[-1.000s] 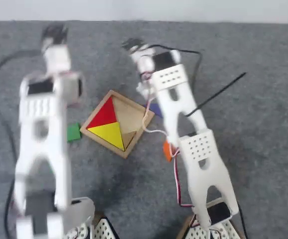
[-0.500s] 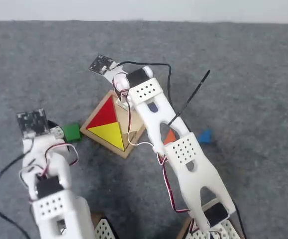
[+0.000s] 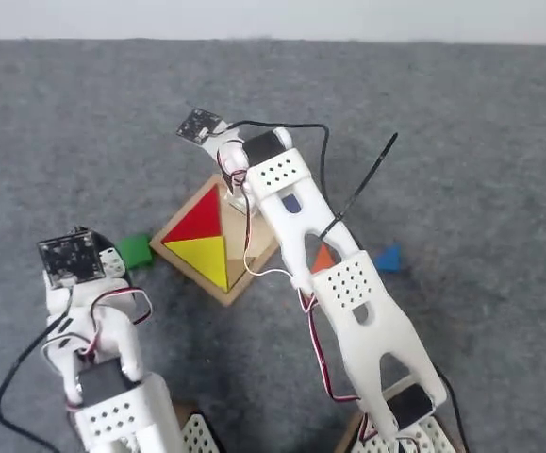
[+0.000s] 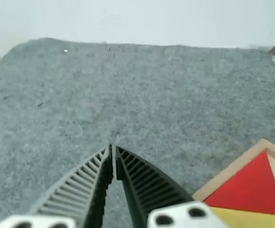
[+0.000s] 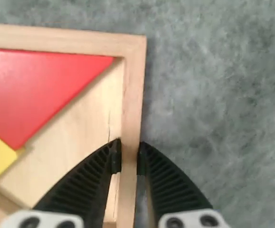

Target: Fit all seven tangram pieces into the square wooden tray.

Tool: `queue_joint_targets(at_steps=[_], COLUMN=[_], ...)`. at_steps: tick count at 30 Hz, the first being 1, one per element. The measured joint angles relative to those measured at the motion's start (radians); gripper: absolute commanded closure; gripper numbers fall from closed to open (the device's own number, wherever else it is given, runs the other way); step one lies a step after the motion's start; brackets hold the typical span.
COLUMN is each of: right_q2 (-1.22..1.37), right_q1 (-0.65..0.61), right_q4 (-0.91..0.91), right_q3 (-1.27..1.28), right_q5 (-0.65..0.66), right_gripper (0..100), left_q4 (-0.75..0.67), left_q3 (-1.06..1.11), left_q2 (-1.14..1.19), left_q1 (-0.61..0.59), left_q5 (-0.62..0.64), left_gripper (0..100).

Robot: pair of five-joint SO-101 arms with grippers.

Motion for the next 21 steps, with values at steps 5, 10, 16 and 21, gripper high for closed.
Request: queue_joint_targets(at_steps=[5,10,16,21], right_q2=[-0.021,-0.023,-0.023,-0.023], right_q1=[0.009,0.029,0.031,0.031], right_q4=[0.08,0.15,0.169,0.166], right_q3=[0.002,0.002,0.002,0.002], right_q5=[-0.23,-0.588,-0.872,-0.893], right_gripper=[99.1,99.1,99.0,98.7], left_q4=[0.046,0.086,0.086,0.086], left_q3=[0.006,0.006,0.006,0.006], left_q2=[-0.068,-0.087,-0.087,-0.087], left_q1=[0.0,0.0,0.0,0.0], left_q5=[-0.002,-0.009,-0.009,-0.009], left_gripper=[99,99,99,99])
